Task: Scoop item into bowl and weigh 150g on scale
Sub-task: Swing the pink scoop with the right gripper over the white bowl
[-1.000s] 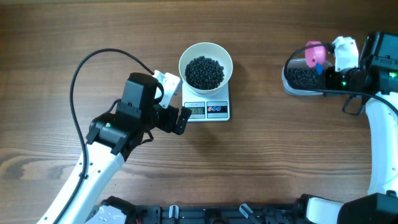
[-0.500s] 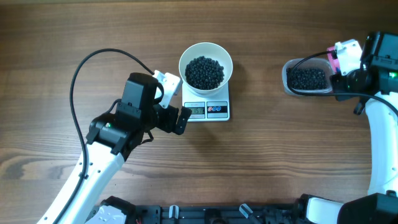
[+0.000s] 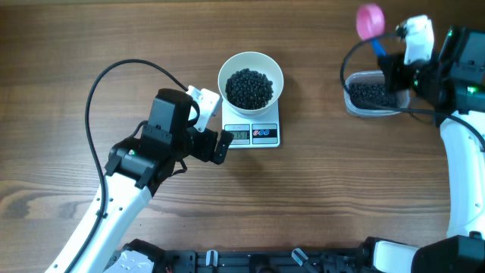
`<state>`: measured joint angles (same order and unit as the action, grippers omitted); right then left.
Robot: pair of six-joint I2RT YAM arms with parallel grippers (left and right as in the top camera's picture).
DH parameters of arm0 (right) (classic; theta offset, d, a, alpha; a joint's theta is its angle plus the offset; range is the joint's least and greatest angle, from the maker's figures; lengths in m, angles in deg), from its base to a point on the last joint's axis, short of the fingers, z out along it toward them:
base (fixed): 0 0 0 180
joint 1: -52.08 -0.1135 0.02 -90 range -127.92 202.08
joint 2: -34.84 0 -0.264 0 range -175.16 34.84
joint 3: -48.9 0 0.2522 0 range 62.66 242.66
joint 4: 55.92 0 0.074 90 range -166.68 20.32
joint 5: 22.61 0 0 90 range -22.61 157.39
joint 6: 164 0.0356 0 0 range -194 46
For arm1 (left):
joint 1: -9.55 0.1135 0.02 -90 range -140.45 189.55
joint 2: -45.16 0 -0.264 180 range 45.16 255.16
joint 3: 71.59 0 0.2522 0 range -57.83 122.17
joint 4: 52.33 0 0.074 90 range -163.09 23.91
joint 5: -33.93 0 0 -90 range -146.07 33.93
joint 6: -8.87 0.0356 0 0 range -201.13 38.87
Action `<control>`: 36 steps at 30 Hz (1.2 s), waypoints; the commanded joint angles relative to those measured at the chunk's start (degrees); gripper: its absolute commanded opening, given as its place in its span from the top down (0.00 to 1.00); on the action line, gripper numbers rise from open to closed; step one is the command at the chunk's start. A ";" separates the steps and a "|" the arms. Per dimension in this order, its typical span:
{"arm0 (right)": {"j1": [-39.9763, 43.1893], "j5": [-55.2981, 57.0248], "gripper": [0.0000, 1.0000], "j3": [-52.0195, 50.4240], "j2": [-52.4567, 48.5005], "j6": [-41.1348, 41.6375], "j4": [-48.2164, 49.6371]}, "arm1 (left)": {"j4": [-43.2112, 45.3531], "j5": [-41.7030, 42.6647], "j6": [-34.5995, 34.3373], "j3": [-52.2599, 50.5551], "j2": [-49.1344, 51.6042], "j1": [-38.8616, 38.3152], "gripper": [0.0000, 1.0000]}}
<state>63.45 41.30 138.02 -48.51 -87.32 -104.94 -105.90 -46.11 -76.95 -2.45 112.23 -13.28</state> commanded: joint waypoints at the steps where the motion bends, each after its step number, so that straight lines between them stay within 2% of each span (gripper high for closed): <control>1: -0.35 -17.40 0.96 0.37 -1.84 17.14 5.60 | 0.15 0.90 0.07 -0.31 0.13 -0.31 0.00; 6: -2.82 -21.16 0.96 0.37 -3.04 17.57 9.31 | 0.15 0.87 0.09 -0.31 0.13 -0.31 0.00; 11: -7.80 -20.65 0.96 0.37 -3.56 10.34 9.01 | 0.15 0.90 0.07 -0.31 0.13 -0.31 0.00; 17: -15.41 -11.04 0.96 0.37 -5.01 2.58 7.91 | 0.15 0.87 0.07 -0.31 0.13 -0.31 0.00; 22: -20.33 -9.20 0.96 0.37 -6.78 -4.61 6.25 | 0.15 0.90 0.07 -0.31 0.13 -0.31 0.00; 36: -27.06 1.90 0.96 0.37 -10.99 -10.29 4.22 | 0.15 0.87 0.09 -0.31 0.13 -0.31 0.00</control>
<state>37.33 40.08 138.02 -58.11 -94.99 -100.90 -105.90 -46.11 -76.95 -2.45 112.23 -13.28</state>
